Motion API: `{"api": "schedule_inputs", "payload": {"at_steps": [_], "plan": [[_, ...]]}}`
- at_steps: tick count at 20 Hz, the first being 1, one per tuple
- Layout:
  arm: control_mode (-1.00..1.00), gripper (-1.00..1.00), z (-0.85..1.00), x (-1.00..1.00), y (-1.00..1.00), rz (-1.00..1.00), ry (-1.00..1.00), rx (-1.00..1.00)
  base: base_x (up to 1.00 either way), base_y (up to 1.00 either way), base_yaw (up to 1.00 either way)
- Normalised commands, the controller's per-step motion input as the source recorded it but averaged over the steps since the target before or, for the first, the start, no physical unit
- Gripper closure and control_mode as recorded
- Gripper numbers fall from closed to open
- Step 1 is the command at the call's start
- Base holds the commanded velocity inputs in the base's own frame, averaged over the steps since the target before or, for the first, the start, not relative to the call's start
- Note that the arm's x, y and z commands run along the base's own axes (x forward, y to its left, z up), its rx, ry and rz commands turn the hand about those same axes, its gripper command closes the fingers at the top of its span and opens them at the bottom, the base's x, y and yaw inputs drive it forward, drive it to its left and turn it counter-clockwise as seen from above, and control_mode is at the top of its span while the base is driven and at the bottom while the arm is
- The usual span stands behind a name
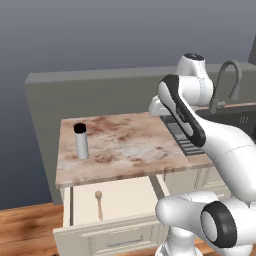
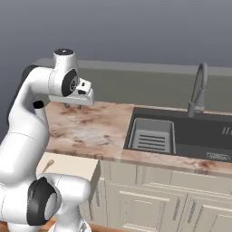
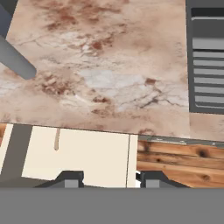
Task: Pick the wooden spoon from the drawer and place it on the counter.
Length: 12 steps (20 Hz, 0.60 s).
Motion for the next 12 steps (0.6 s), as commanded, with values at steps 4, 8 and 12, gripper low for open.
{"api": "schedule_inputs", "payload": {"at_steps": [4,8,12], "plan": [[1.00,-1.00,0.00,0.00,0.00,0.00,0.00,0.00,0.00,0.00,0.00],[1.00,-1.00,0.00,0.00,0.00,0.00,0.00,0.00,0.00,-0.10,0.05],[1.00,-1.00,0.00,0.00,0.00,0.00,0.00,0.00,-0.17,-0.47,0.30]]}}
